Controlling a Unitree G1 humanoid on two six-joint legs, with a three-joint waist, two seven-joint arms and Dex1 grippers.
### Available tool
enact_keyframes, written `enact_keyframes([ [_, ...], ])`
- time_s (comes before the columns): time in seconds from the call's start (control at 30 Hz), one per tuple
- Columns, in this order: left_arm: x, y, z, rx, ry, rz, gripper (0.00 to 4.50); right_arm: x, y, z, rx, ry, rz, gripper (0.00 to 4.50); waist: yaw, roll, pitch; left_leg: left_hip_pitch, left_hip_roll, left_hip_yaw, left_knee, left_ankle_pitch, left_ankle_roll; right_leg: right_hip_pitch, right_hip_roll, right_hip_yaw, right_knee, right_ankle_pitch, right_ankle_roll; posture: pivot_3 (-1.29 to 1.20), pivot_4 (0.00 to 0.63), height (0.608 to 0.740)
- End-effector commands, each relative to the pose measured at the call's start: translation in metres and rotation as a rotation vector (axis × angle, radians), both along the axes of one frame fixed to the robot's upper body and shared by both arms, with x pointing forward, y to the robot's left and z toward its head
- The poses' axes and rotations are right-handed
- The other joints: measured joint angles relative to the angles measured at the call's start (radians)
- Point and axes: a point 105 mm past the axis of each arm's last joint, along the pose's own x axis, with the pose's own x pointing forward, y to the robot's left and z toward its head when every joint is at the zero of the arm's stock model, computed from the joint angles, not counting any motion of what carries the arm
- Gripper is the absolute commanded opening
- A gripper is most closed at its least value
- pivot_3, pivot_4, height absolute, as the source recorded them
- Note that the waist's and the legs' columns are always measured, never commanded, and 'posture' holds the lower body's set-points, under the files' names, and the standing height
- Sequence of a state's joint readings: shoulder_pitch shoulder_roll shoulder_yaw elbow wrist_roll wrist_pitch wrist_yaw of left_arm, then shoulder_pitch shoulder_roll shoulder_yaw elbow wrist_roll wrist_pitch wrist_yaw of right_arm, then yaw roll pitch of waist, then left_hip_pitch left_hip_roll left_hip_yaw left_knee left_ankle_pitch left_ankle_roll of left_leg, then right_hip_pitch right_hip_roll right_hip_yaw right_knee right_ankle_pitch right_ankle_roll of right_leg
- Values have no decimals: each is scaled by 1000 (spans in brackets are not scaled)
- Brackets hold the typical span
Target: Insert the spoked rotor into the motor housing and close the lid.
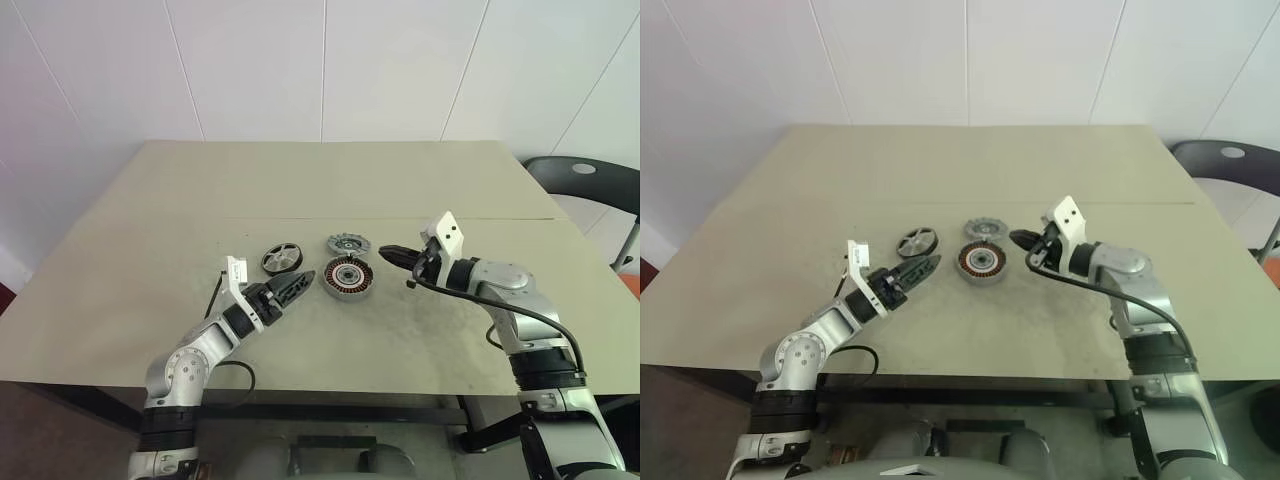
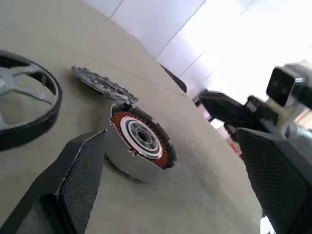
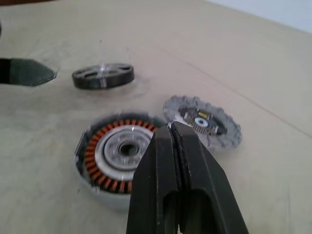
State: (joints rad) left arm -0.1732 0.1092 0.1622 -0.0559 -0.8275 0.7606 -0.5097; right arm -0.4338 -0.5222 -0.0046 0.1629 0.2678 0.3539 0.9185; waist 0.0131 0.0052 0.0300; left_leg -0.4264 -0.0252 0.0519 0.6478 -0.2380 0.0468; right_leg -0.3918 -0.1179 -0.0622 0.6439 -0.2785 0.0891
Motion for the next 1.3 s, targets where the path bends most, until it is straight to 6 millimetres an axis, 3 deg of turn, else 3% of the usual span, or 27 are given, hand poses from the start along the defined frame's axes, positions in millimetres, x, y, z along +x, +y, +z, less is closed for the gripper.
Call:
enact_keyframes([
  [0.03, 7, 3, 3, -78, 100, 50, 4500, -1, -1, 21, -1, -79, 26, 23, 0, -1, 0, 0, 0, 0, 0, 0, 0, 0, 0, 0, 0, 0, 0, 0, 0, 740],
  [0.2, 20, 7, -9, -153, 262, 161, 4500, 0, -5, 26, -11, -92, 14, 23, 1, -4, 2, 0, 0, 0, 0, 0, 0, 0, 0, 0, -1, 0, 0, 0, 0, 740],
  [0.4, 41, 15, -9, -203, 344, 275, 4500, -1, -6, 25, -8, -92, 5, 23, 2, -5, 3, 0, 0, 0, 0, 0, 0, 1, 0, 0, -2, 0, 0, 0, 0, 740],
  [0.73, 63, 14, -15, -203, 406, 294, 4500, -4, -3, 25, 6, -99, -4, 23, 2, -5, 3, 0, 0, -1, -1, 0, 0, 2, 0, -2, -6, 1, 1, 0, 0, 740],
  [1.07, 64, 12, -36, -201, 495, 334, 1362, -5, -7, 19, -17, -98, -30, 0, 0, -4, 3, -1, 0, 0, -3, -1, 1, 2, 0, -2, -12, 3, 4, 0, 0, 740],
  [1.1, 63, 11, -37, -202, 500, 335, 1173, -5, -6, 19, -17, -98, -30, 0, 0, -4, 2, -1, 0, 0, -3, -1, 1, 2, 0, -2, -12, 3, 4, 0, 0, 740],
  [1.23, 62, 9, -35, -231, 494, 313, 1176, -5, -7, 19, -17, -99, -32, 0, 0, -4, 2, -1, 0, 0, -3, -1, 1, 3, 0, -2, -12, 3, 4, 0, 0, 740],
  [1.3, 67, 15, -18, -384, 440, 325, 1176, -6, -8, 20, -17, -100, -34, 0, 0, -4, 2, -1, 0, 0, -3, -1, 1, 3, 0, -2, -12, 3, 4, 0, 0, 740],
])
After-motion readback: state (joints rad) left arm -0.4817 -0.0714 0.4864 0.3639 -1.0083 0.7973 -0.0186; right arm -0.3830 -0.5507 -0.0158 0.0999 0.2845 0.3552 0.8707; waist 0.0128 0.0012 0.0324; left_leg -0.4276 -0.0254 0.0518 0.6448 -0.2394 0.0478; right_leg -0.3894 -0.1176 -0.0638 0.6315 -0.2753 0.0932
